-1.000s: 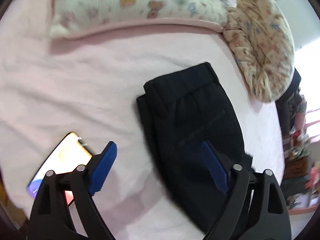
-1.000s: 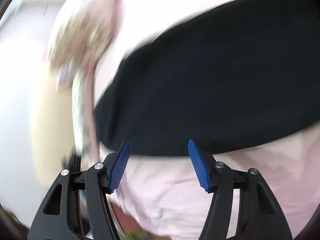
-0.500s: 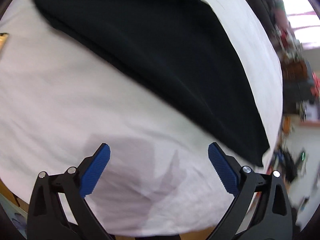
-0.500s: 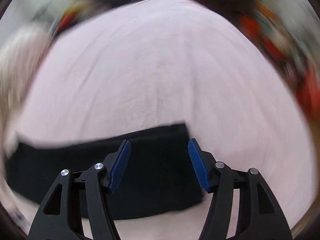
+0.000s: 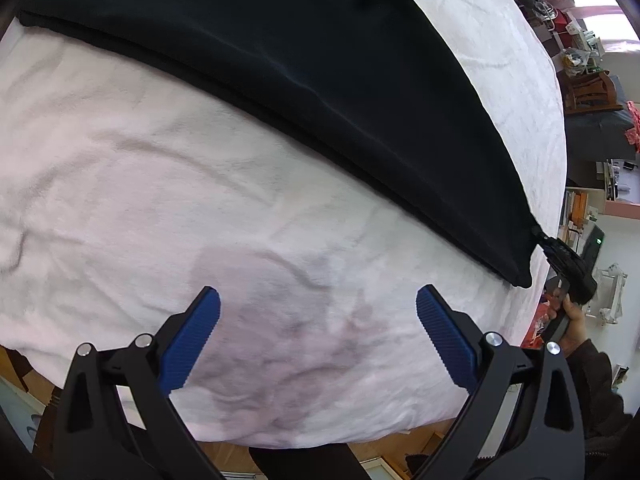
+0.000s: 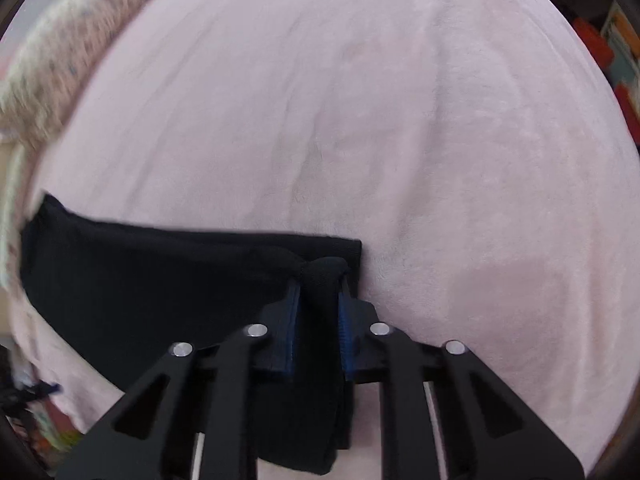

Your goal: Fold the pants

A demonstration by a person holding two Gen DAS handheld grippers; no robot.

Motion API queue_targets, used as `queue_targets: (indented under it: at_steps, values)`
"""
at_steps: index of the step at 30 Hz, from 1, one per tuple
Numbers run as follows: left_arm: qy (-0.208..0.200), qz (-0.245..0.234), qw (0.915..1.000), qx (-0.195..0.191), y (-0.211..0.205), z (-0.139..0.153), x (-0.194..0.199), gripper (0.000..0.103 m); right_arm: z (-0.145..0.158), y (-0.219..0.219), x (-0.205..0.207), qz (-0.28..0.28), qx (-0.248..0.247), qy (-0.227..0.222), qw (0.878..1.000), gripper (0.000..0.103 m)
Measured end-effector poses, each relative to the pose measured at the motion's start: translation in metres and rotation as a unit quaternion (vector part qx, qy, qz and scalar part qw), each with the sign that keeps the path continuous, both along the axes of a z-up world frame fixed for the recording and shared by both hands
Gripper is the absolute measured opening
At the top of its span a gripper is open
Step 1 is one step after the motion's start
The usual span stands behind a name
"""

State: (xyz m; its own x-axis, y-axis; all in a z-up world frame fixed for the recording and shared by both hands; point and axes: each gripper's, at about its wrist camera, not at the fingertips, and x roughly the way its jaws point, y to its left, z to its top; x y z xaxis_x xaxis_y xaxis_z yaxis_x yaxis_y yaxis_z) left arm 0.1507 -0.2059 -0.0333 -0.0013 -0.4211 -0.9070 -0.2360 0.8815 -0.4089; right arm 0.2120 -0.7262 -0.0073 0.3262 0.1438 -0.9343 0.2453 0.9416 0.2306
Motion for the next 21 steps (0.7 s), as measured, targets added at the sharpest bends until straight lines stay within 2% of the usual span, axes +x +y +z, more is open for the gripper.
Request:
queue_targets:
  at_steps: [5, 8, 11, 12, 13, 14, 15, 17, 21]
  values:
    - [0.000, -0.006, 1.0000, 0.002, -0.014, 0.000, -0.001, 0.099, 0.006, -0.004, 0.002, -0.008, 0.009, -0.020, 1.000, 0.016]
    - [-0.003, -0.021, 0.9998, 0.004, -0.019, 0.002, -0.003, 0.099, -0.017, -0.004, 0.014, 0.003, -0.018, 0.025, 1.000, 0.018]
    - [0.006, -0.030, 0.9995, 0.002, -0.029, 0.000, -0.004, 0.099, -0.006, -0.002, 0.012, -0.015, -0.011, 0.019, 1.000, 0.024]
    - [0.007, -0.030, 0.9995, -0.002, -0.030, 0.000, -0.004, 0.099, 0.003, -0.002, 0.006, -0.036, 0.001, 0.005, 0.999, 0.033]
    - [0.007, -0.031, 0.9995, -0.003, -0.030, 0.001, -0.005, 0.099, 0.012, -0.007, -0.002, -0.056, 0.010, -0.010, 0.998, 0.052]
    - [0.007, -0.034, 0.9994, -0.003, -0.030, 0.001, -0.004, 0.099, 0.021, -0.014, -0.015, -0.085, 0.024, -0.029, 0.996, 0.061]
    - [0.006, -0.037, 0.9993, -0.003, -0.031, 0.001, -0.001, 0.100, 0.031, -0.024, -0.039, -0.134, 0.064, -0.061, 0.987, 0.071]
    - [0.007, -0.041, 0.9991, -0.004, -0.033, 0.001, 0.000, 0.100, 0.034, -0.030, -0.067, -0.188, 0.121, -0.080, 0.971, 0.072]
    - [0.014, -0.053, 0.9984, -0.013, -0.040, 0.001, 0.003, 0.100, 0.010, -0.025, -0.139, -0.307, 0.219, -0.096, 0.921, 0.072]
